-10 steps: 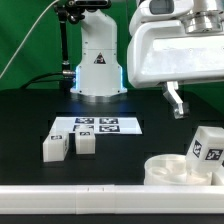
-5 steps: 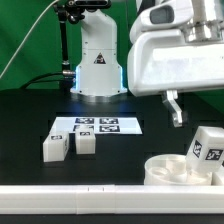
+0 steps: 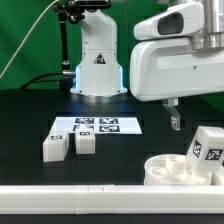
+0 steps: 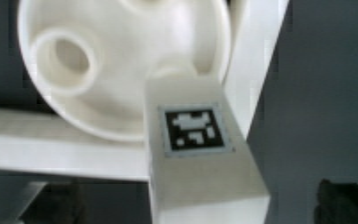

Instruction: Assemble stool

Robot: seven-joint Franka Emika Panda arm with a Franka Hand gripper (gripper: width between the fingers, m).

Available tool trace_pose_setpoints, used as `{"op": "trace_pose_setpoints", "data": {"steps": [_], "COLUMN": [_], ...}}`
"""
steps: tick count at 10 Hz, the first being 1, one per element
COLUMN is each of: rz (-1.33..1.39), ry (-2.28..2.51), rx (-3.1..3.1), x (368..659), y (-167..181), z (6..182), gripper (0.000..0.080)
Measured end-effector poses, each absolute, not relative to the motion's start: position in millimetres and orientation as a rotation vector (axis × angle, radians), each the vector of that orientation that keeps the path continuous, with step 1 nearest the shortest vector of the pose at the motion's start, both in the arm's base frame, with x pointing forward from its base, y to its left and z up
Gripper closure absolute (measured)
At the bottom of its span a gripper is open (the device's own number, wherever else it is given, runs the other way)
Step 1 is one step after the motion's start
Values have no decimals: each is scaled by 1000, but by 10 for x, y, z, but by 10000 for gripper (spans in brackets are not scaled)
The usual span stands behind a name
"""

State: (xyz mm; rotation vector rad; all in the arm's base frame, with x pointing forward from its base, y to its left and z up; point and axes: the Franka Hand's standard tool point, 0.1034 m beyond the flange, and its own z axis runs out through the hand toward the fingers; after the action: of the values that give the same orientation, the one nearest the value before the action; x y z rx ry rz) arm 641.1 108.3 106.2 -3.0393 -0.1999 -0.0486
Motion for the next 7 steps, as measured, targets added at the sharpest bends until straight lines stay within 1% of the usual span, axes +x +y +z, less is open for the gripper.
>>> {"op": "trace_pose_setpoints", "data": {"steps": [2,3,7], "rz": [164,204,215], "ry": [-215,-218,-221], "rx": [-3026,-3022,-3021], "x": [6344,6373,6388], "y": [1109,1115,1114], "z": [1059,1052,1022], "gripper": [151,151,151]}}
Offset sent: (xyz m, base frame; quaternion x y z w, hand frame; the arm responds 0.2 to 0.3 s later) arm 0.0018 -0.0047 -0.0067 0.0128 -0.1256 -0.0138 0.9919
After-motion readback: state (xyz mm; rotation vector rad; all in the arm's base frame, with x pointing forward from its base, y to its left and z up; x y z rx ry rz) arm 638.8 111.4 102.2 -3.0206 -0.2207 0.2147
